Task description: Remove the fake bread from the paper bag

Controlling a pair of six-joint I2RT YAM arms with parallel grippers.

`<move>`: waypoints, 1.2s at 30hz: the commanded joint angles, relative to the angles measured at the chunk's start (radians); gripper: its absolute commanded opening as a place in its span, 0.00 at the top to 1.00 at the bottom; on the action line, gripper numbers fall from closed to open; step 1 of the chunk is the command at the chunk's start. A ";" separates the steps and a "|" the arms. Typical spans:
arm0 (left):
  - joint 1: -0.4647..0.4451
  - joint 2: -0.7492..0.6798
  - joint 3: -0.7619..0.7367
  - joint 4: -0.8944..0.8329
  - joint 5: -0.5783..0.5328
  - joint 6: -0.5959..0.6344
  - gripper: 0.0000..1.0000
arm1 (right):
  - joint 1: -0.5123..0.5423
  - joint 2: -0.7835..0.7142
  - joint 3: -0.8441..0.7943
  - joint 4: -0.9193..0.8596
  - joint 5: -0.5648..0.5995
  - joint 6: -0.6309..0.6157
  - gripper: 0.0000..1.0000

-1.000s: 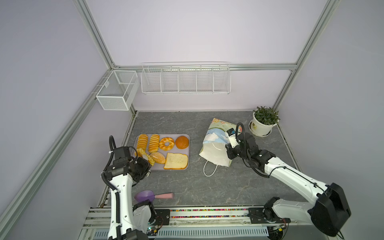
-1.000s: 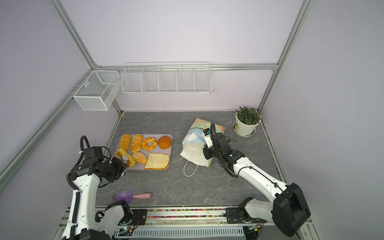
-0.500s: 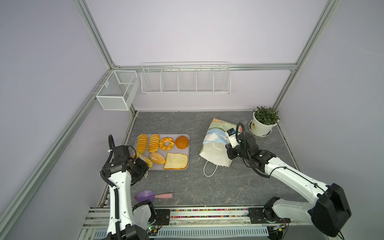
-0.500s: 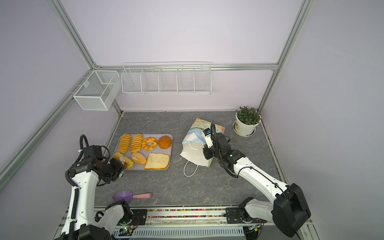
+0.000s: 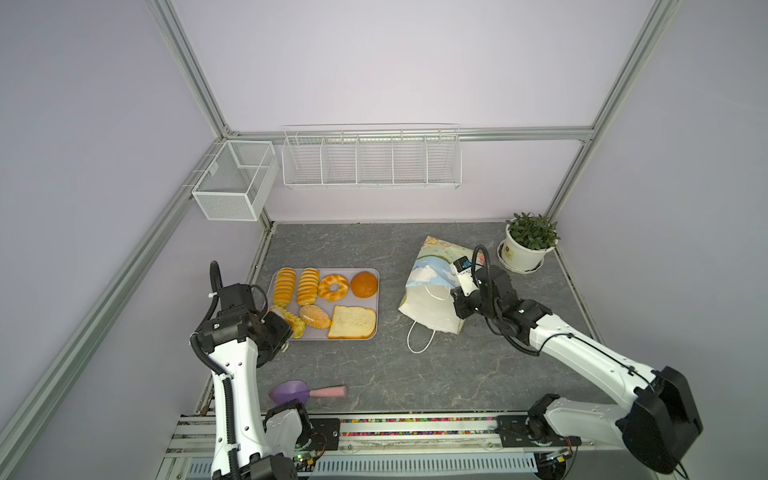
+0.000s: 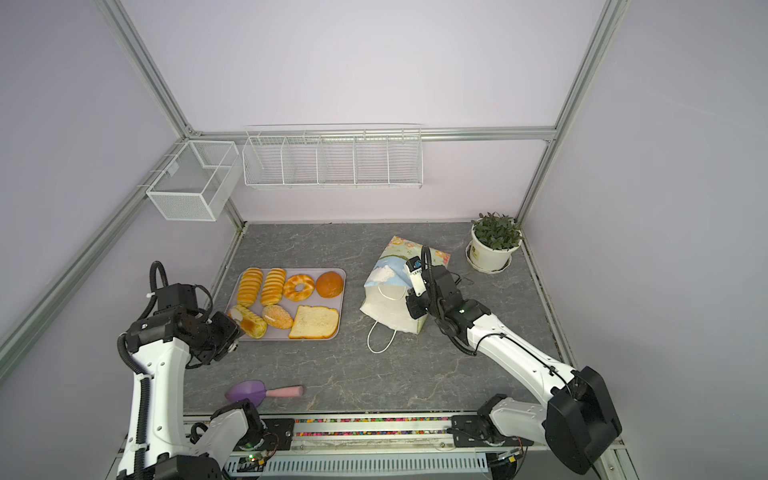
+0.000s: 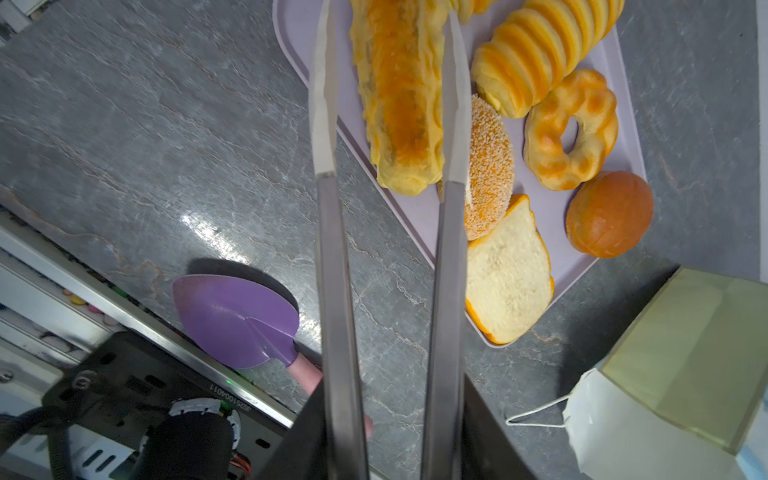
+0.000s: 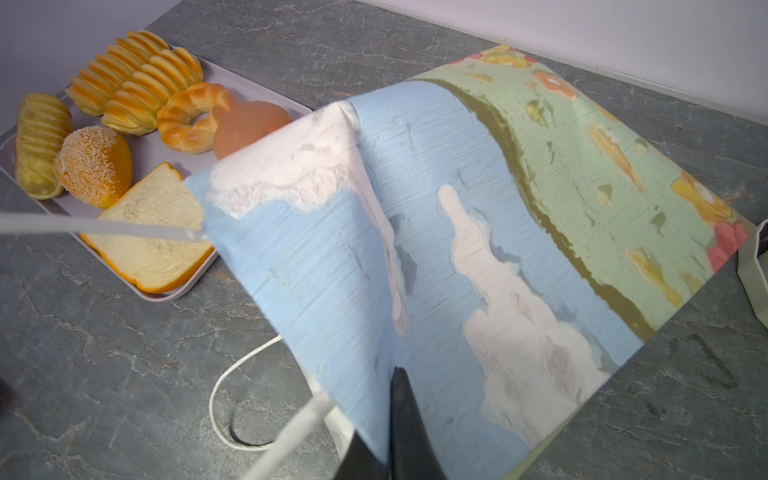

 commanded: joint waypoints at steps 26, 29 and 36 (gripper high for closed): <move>-0.111 0.061 0.165 0.014 -0.029 -0.101 0.75 | -0.007 0.071 0.424 -0.342 -0.120 0.039 0.89; -0.111 0.066 0.183 0.031 -0.018 -0.085 0.75 | -0.013 0.133 0.531 -0.415 -0.140 0.061 0.89; -0.111 0.081 0.162 0.076 0.016 -0.042 0.75 | -0.083 0.335 0.688 -0.466 -0.114 0.052 0.90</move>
